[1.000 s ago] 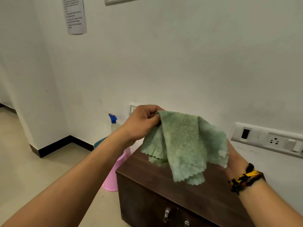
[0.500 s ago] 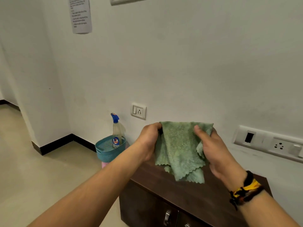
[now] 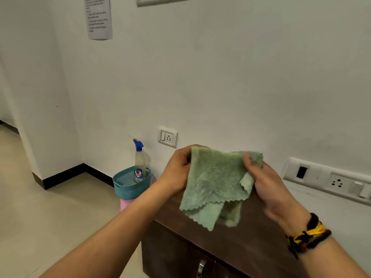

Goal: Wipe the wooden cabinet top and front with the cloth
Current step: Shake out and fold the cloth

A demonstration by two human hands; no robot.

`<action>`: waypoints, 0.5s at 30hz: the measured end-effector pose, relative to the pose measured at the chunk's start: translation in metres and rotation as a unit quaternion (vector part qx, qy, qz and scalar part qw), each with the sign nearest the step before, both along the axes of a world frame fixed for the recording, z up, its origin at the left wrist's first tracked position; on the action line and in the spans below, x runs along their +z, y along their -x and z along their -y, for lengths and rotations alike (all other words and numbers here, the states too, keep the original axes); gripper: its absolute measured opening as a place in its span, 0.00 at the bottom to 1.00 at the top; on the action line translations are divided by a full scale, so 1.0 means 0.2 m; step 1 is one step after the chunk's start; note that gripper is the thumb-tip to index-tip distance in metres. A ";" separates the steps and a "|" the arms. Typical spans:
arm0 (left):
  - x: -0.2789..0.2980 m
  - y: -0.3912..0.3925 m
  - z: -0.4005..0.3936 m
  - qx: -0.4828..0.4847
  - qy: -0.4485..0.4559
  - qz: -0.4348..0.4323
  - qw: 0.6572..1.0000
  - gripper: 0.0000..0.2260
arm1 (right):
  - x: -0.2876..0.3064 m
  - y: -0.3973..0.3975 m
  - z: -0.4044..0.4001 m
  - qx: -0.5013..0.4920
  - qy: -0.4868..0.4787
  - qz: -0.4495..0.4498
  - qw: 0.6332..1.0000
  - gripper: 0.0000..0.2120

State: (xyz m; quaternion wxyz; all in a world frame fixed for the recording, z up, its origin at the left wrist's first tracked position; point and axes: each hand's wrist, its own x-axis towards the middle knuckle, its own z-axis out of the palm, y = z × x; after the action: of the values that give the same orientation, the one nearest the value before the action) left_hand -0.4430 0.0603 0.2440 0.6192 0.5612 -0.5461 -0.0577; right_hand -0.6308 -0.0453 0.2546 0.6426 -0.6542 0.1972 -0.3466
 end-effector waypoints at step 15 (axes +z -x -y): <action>0.05 -0.03 -0.09 -0.082 -0.047 -0.022 0.995 0.05 | -0.11 -0.04 0.01 0.110 0.042 0.052 0.992 0.19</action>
State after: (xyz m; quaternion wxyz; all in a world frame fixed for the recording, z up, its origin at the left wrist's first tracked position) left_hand -0.4362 0.0780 0.2541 0.5969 0.5418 -0.5734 -0.1464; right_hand -0.6220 -0.0467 0.2321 0.6579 -0.6797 0.0754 -0.3152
